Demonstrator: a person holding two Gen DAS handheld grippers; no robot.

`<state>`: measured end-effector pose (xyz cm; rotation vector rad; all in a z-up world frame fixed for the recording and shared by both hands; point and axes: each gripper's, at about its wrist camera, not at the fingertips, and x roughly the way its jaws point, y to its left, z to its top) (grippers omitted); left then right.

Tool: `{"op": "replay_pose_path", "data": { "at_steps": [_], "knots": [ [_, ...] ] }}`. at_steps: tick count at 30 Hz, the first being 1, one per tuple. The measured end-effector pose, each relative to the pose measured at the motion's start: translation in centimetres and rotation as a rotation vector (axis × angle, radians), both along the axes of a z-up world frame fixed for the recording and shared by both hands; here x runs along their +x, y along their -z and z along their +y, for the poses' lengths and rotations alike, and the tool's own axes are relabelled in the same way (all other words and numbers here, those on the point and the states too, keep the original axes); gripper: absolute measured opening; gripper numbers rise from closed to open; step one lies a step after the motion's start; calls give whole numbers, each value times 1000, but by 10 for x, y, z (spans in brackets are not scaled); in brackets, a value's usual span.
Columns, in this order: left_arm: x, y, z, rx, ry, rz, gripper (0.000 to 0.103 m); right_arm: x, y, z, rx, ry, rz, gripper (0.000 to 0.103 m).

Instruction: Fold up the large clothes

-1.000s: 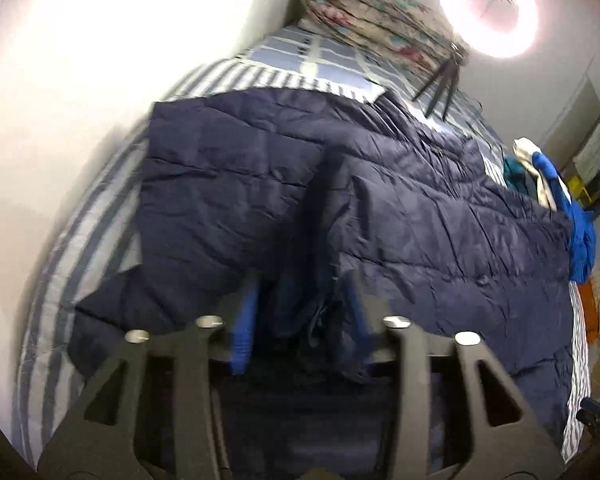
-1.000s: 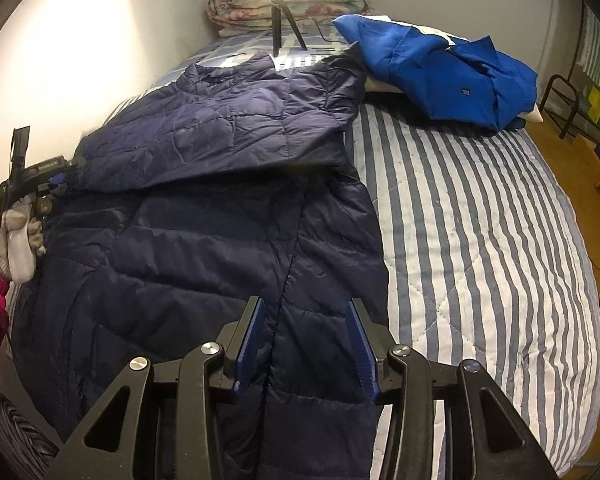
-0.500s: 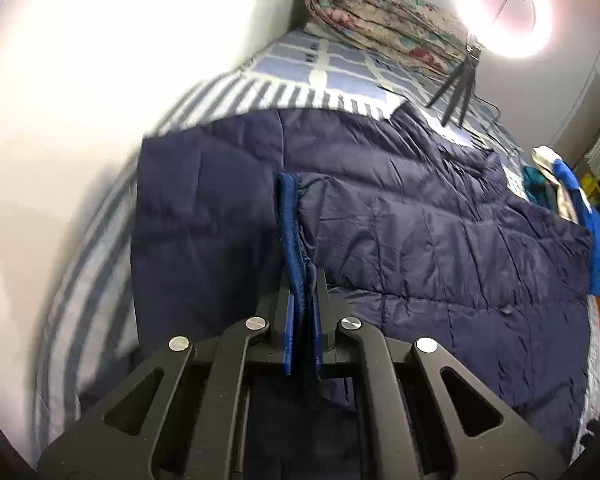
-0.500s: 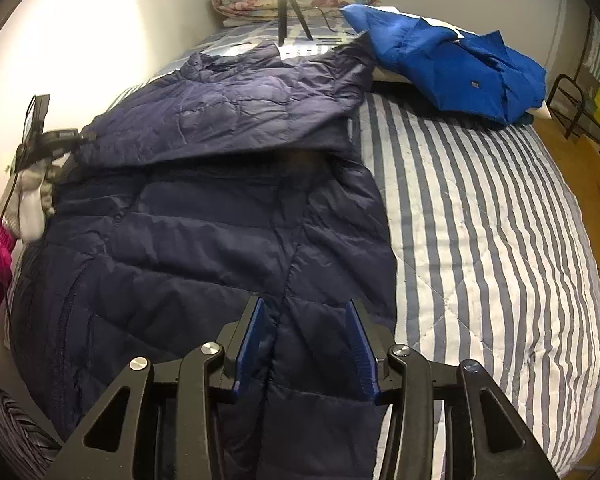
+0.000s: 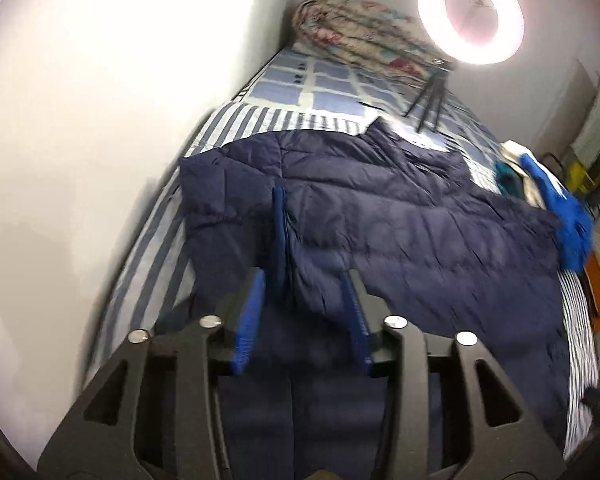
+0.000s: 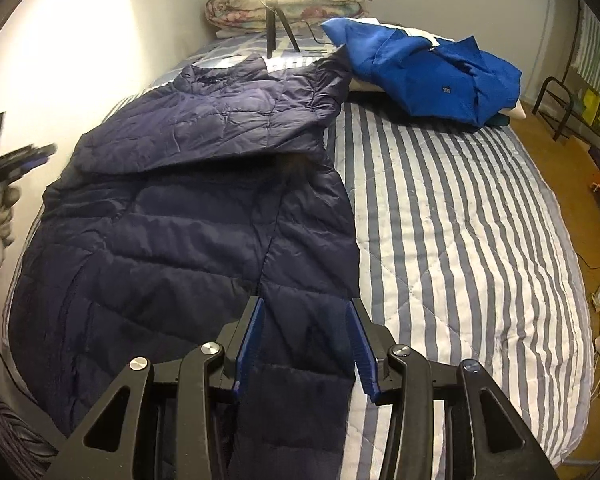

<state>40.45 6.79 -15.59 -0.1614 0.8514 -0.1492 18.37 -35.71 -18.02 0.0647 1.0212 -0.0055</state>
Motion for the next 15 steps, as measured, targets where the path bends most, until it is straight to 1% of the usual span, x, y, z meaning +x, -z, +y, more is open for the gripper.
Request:
{"op": "replay_pose_path", "data": {
  "at_steps": [4,5,6,7,8,9,10,13,15],
  "knots": [
    [-65,-17,10,12,44,-6,44,-15,-5,0,-11,-6,-23,44],
    [-79,-20,13,14,45,-7,48,-20,-6,-1,-9,-7,-35,44],
    [-97,-22,17,12,50,-7,55,-26,-8,-3,-4,-11,-49,44],
    [-114,-23,21,14,53,-6,58,-33,-9,-4,-3,-11,-67,44],
    [-127,-24,26,19,48,-2,65,-41,-8,-7,-4,-6,-84,44],
    [-143,-23,31,19,43,9,68,-49,-6,-10,-5,3,-89,44],
    [-154,-21,35,12,44,18,68,-57,-3,-14,4,16,-82,44],
    [-196,-7,51,-18,51,81,68,-79,13,-29,81,54,-44,45],
    [-213,8,61,-20,48,126,68,-95,29,-40,136,81,6,45]
  ]
}}
